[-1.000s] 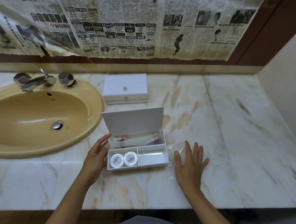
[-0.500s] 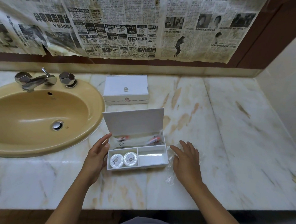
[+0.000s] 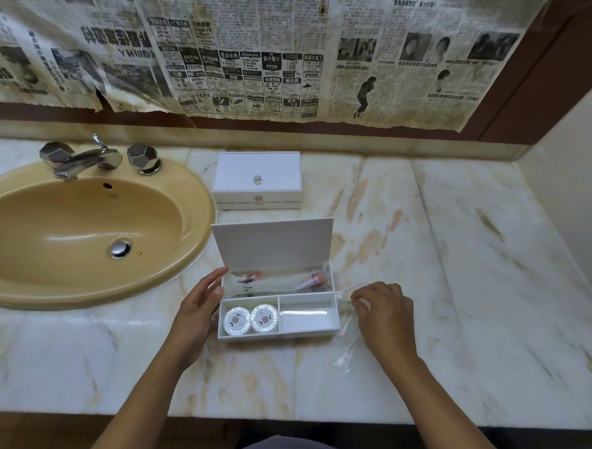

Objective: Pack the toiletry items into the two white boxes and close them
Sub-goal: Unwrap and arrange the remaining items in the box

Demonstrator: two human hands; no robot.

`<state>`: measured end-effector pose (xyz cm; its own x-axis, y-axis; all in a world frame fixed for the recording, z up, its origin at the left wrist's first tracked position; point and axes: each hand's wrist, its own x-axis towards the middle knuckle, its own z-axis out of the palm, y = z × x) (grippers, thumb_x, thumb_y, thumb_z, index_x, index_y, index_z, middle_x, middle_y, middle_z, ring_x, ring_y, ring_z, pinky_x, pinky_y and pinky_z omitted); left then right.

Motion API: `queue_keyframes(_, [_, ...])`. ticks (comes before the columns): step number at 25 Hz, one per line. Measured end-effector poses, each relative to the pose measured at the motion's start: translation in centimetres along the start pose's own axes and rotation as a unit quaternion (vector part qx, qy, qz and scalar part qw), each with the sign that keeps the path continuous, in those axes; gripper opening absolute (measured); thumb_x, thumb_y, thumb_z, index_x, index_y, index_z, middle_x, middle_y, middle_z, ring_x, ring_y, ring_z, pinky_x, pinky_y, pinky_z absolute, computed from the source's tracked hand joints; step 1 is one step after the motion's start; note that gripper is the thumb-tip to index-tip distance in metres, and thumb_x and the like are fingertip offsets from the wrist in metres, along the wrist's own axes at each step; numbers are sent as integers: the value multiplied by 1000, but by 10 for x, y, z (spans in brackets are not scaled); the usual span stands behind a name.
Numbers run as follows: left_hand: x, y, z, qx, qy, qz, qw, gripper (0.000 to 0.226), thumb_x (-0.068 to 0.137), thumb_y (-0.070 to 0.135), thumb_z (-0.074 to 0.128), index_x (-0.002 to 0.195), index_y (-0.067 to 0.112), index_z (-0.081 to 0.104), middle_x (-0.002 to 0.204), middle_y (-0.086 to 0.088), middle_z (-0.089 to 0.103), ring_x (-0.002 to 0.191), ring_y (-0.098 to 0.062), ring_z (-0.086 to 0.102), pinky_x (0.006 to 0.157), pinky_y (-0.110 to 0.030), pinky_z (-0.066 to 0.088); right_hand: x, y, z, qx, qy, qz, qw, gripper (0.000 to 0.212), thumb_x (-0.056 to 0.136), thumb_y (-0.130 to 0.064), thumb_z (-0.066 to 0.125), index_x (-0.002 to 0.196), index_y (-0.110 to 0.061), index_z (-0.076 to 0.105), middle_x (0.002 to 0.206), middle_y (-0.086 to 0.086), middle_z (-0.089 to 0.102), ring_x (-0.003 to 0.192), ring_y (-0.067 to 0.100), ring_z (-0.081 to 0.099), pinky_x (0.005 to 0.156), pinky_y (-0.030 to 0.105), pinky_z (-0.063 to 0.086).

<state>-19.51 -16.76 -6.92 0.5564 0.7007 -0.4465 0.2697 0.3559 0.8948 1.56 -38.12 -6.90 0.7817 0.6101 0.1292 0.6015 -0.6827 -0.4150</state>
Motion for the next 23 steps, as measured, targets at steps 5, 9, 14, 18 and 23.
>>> queue_keyframes(5, [-1,1,1,2,1,7,1000,34,106,23,47,130,42,62,130,5,68,116,-16,68,82,-26,55,7,-14,-25,21,46,4,999,6,82,-13,71,84,-18,72,80,0,68,78,25,58,68,32,37])
queue_keyframes(9, [2,-4,-2,2,-4,14,1000,34,106,22,47,128,44,63,133,3,67,121,-19,65,93,-33,53,7,-49,-38,105,-8,-49,993,11,87,-14,64,95,-15,72,88,-1,70,77,16,60,67,13,37])
queue_keyframes(14, [6,-9,-6,15,-13,17,1000,34,105,28,50,124,52,63,137,4,64,129,-21,59,108,-49,47,11,-67,-30,57,-118,-60,990,23,94,-19,52,108,-20,70,105,-1,71,96,21,63,78,26,45])
queue_keyframes(18, [7,-10,-8,17,-16,18,1000,34,105,29,50,123,54,63,137,7,64,130,-20,58,108,-51,47,21,-34,-44,15,-66,14,998,20,94,-17,51,99,-15,70,93,2,70,83,23,63,70,28,47])
queue_keyframes(23, [7,-10,-7,5,-16,13,1000,33,104,28,51,124,52,64,135,7,65,127,-19,60,106,-49,49,18,-13,-25,-36,-155,64,985,23,96,-18,47,97,-13,70,96,3,61,86,24,61,68,26,40])
